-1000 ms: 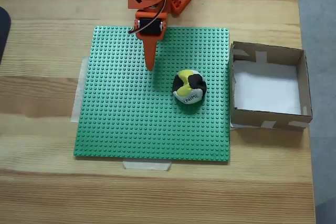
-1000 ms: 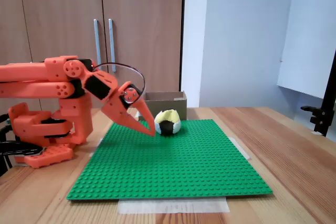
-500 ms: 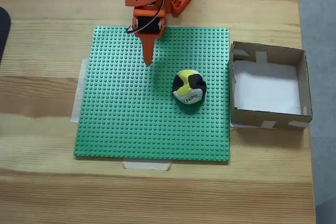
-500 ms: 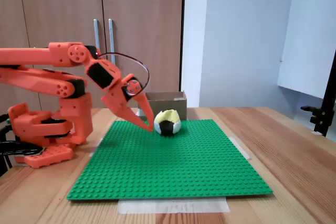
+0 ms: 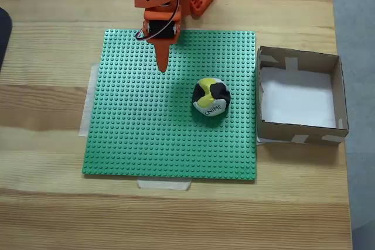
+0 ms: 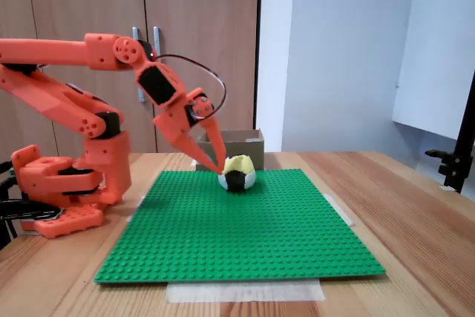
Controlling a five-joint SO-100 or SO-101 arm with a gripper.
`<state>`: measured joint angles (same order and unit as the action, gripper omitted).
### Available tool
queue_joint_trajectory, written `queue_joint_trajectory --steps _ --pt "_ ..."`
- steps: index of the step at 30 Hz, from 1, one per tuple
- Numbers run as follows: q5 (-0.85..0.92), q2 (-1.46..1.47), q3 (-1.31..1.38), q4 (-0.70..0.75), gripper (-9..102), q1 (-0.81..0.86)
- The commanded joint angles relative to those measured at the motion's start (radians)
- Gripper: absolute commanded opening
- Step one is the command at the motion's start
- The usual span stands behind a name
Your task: Pick the ball and put it in the box.
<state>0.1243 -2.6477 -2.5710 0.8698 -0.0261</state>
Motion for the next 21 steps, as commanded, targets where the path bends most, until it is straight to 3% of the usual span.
queue_joint_trajectory --steps 1,21 --pt "-0.006 0.052 0.098 0.015 2 -0.025" --pt "0.06 0.316 0.362 0.176 18 -0.175"
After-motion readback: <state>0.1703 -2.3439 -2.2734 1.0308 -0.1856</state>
